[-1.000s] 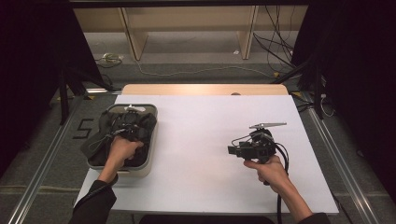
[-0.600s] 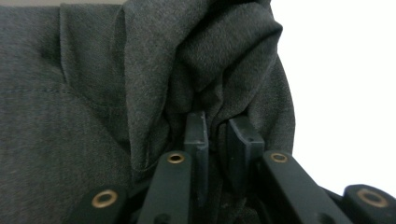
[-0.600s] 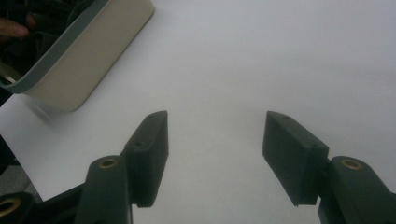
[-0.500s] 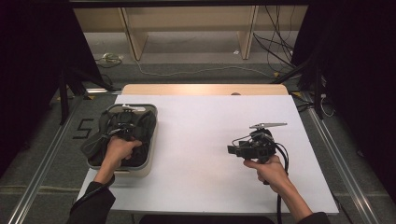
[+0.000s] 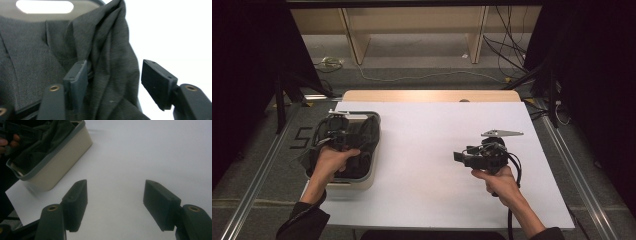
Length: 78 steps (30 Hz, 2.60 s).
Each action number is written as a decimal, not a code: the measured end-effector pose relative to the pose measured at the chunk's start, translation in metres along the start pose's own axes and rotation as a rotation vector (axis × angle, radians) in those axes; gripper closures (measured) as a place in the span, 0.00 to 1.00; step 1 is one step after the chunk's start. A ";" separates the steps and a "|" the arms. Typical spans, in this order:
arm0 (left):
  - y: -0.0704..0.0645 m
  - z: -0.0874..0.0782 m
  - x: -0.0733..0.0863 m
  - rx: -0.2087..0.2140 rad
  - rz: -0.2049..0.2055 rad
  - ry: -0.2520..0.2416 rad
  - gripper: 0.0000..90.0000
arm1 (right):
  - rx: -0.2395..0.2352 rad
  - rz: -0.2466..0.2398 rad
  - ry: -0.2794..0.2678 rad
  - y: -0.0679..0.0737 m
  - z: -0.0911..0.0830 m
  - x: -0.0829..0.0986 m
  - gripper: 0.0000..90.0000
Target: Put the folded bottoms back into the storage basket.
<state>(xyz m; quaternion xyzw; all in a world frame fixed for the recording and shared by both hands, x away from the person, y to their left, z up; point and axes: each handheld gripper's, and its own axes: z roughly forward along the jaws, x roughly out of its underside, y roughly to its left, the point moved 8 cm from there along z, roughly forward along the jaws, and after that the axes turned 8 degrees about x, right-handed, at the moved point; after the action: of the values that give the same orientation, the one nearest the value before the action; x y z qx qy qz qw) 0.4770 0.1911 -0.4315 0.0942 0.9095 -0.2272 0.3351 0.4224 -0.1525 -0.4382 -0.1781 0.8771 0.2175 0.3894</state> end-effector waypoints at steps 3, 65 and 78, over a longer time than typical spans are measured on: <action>-0.009 -0.005 -0.004 0.014 0.011 -0.025 0.37 | -0.005 0.003 -0.028 0.001 -0.003 -0.003 0.39; -0.138 0.026 0.062 0.379 0.343 -0.202 0.17 | 0.019 -0.065 -0.260 0.005 -0.052 0.026 0.19; -0.145 0.014 0.074 0.424 0.395 -0.252 0.17 | 0.043 -0.082 -0.258 0.008 -0.057 0.041 0.18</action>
<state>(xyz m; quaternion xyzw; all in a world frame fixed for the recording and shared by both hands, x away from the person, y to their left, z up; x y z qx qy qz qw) 0.3820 0.0584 -0.4386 0.3079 0.7572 -0.3522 0.4559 0.3583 -0.1813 -0.4329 -0.1760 0.8163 0.2034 0.5112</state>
